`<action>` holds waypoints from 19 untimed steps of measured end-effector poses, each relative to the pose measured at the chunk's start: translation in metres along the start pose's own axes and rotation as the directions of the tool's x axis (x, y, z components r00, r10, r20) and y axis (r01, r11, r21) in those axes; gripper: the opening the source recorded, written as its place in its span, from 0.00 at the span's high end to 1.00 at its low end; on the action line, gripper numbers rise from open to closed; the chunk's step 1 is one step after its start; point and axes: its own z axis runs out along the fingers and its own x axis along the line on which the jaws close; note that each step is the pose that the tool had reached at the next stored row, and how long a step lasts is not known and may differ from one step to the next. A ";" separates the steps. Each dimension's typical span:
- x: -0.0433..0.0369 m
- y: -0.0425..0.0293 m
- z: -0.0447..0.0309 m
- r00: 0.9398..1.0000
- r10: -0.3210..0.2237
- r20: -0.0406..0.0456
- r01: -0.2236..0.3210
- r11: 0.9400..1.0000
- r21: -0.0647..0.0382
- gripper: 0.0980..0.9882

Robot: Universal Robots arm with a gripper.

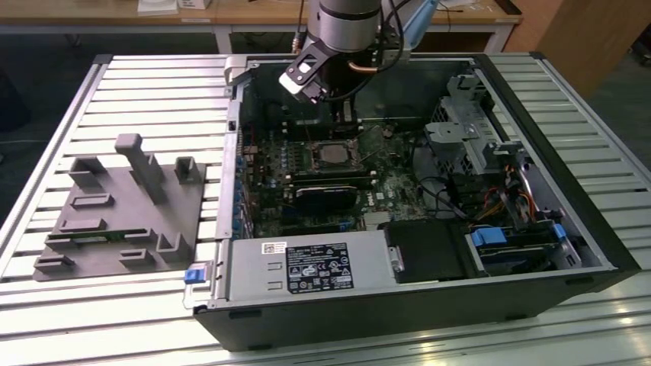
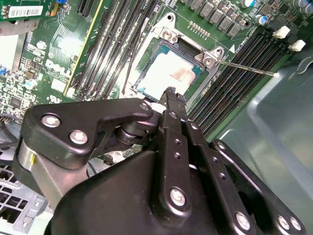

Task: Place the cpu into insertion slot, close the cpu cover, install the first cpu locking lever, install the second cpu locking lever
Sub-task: 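Close the cpu cover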

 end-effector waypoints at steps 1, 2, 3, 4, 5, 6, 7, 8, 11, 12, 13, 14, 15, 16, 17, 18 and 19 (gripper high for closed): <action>0.0000 0.0000 0.0000 1.000 0.000 0.000 0.000 1.000 0.000 0.99; 0.0000 0.0000 -0.0002 1.000 0.000 0.000 0.000 1.000 0.000 0.99; -0.0001 0.0000 -0.0010 1.000 0.000 0.001 0.000 1.000 0.000 0.99; 0.0000 0.0000 -0.0022 1.000 0.000 0.000 0.000 1.000 0.000 0.99; 0.0000 0.0001 -0.0037 1.000 0.000 0.000 0.000 1.000 0.000 0.99; 0.0000 0.0001 -0.0056 1.000 0.000 0.000 0.000 1.000 0.000 0.99; 0.0000 0.0001 -0.0074 1.000 0.000 0.000 0.000 1.000 0.000 0.99; 0.0000 0.0001 -0.0087 1.000 0.000 0.000 0.000 1.000 0.000 0.99; 0.0000 0.0002 -0.0135 1.000 0.000 0.000 0.000 1.000 0.000 0.99; 0.0000 0.0002 -0.0153 1.000 0.000 0.000 0.000 1.000 0.000 0.99; 0.0000 0.0003 -0.0172 1.000 0.000 0.000 0.000 1.000 0.000 0.99; 0.0000 0.0003 -0.0192 1.000 0.000 0.000 0.000 1.000 0.000 0.99; 0.0000 0.0003 -0.0213 1.000 0.000 0.000 0.000 1.000 0.000 0.99; 0.0000 0.0004 -0.0233 1.000 0.000 0.000 0.000 1.000 0.000 0.99; 0.0000 0.0004 -0.0250 1.000 0.000 0.000 0.000 1.000 0.000 0.99; 0.0000 0.0004 -0.0266 1.000 0.000 0.000 0.000 1.000 0.000 0.99; 0.0000 0.0005 -0.0279 1.000 0.000 0.000 0.000 1.000 0.000 0.99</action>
